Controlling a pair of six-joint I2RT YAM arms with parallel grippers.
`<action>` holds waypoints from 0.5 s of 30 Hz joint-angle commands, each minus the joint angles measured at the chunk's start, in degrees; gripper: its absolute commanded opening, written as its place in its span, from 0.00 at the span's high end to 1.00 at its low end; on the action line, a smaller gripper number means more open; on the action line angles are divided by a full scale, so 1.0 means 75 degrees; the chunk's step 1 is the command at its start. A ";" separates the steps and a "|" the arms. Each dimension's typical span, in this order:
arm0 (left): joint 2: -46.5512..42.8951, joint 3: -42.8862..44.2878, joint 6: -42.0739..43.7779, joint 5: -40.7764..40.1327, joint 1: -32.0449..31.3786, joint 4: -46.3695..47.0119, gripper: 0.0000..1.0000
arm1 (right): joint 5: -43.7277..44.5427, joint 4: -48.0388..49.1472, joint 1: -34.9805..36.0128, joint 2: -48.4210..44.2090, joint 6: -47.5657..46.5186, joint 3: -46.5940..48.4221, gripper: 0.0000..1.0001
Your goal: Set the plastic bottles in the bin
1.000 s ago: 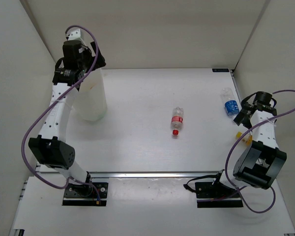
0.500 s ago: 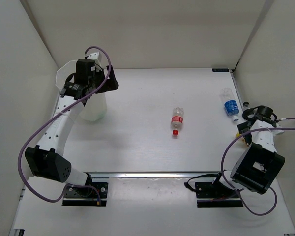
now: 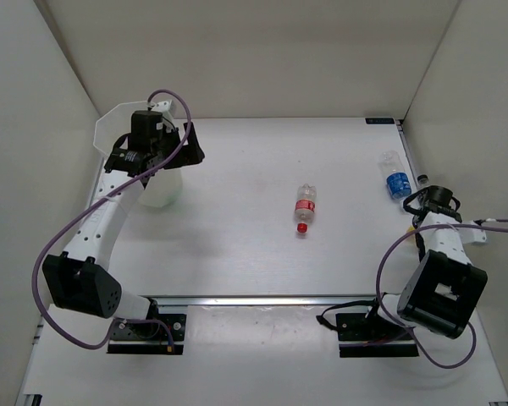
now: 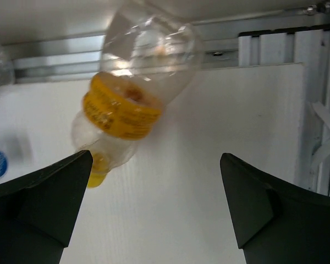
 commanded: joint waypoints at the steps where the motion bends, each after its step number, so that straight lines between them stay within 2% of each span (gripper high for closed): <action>1: -0.0404 -0.0244 0.0086 0.0220 0.0113 0.0191 0.02 | 0.0823 0.0087 -0.0339 0.0190 0.0702 -0.0127 0.01; 4: -0.0346 -0.0292 0.0155 0.0257 0.0113 0.0168 0.01 | 0.1361 -0.0019 -0.0269 0.0483 0.0925 -0.0081 0.01; 10: -0.0427 -0.0573 0.0109 0.0327 0.0171 0.0238 0.02 | 0.1621 0.1631 -0.0211 0.0683 0.0315 -0.0397 0.00; 15: -0.0345 -0.0761 0.0086 0.0338 0.0136 0.0285 0.01 | 0.2381 0.2020 0.0351 0.1198 0.0012 -0.0222 0.01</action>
